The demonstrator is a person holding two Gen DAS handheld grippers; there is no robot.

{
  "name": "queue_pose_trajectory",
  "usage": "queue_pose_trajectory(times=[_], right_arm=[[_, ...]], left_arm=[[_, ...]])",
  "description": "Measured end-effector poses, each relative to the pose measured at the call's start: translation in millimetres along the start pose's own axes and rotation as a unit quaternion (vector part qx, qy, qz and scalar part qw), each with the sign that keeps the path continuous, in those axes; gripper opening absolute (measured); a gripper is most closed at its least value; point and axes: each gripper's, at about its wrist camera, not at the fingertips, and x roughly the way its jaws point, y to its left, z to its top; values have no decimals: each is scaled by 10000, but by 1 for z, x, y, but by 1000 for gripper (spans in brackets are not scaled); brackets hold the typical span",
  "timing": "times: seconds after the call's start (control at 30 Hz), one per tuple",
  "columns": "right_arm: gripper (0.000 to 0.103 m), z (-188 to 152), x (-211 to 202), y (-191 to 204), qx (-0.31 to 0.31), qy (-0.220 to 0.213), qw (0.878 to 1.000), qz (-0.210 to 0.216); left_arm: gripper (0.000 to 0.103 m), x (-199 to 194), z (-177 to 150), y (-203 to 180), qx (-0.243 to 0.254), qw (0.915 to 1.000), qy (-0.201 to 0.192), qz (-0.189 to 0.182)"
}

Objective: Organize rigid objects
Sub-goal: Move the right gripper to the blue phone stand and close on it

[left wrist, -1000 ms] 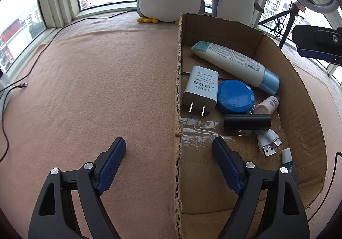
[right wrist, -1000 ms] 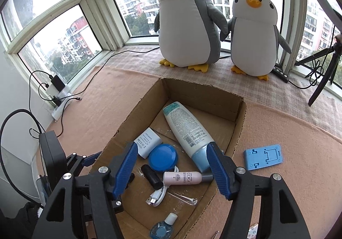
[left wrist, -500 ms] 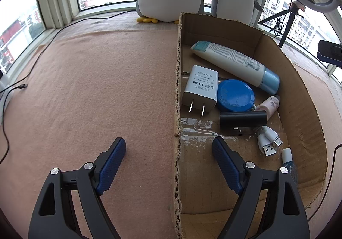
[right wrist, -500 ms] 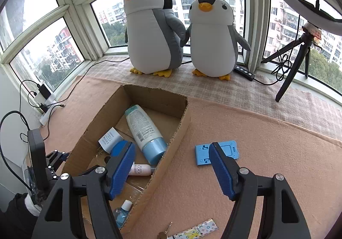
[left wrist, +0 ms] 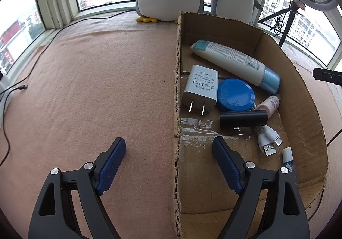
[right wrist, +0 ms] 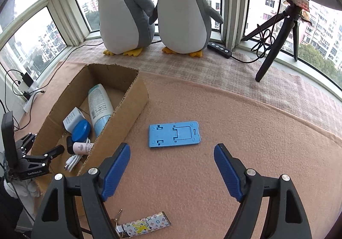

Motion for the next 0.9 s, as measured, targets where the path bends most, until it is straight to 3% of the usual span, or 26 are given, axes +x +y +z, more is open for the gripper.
queue_pose_trajectory(times=[0.47,0.9], right_arm=[[83,11,55,7,-122,545,9984,-86],[84,21,90,13,-447,1085,9921,-453]], left_arm=[[87,2,0,4,-30,10000,23,24],[87,1,1,3,-19,10000,14,6]])
